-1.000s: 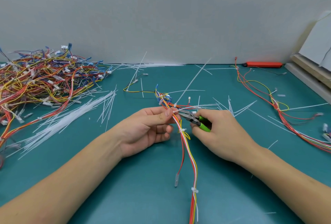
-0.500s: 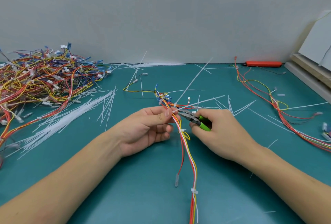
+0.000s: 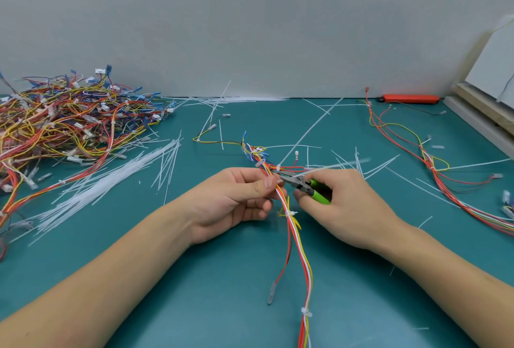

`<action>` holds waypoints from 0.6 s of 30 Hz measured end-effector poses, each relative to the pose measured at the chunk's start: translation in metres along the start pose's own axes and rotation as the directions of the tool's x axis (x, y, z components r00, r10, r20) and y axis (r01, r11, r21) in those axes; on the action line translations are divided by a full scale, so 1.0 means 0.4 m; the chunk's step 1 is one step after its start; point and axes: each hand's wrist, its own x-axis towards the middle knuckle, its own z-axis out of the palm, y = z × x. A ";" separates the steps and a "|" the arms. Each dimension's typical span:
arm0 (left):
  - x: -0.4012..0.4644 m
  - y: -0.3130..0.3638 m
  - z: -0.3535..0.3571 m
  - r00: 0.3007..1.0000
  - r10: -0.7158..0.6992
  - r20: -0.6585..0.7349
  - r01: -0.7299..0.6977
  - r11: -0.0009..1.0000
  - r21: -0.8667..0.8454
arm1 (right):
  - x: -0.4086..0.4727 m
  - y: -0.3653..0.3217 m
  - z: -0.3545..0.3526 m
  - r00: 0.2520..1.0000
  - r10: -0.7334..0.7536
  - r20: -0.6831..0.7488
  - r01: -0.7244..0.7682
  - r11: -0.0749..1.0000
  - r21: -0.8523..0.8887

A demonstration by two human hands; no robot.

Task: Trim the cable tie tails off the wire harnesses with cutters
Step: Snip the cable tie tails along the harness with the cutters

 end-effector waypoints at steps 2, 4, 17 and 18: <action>0.000 -0.001 0.003 1.000 0.012 -0.003 -0.012 1.000 0.015 | -0.001 -0.004 0.003 1.000 -0.011 0.019 0.012 1.000 -0.018; -0.002 -0.002 0.004 1.000 0.021 -0.004 -0.021 1.000 0.021 | -0.002 -0.007 0.002 1.000 -0.016 0.025 0.016 1.000 -0.013; -0.006 0.004 0.004 0.998 0.027 0.062 -0.031 0.997 0.068 | -0.010 -0.020 -0.003 1.000 0.020 0.022 -0.020 1.000 0.001; -0.006 0.003 0.005 0.998 0.028 0.055 -0.032 0.997 0.076 | -0.011 -0.021 -0.002 1.000 0.021 0.023 -0.021 1.000 0.002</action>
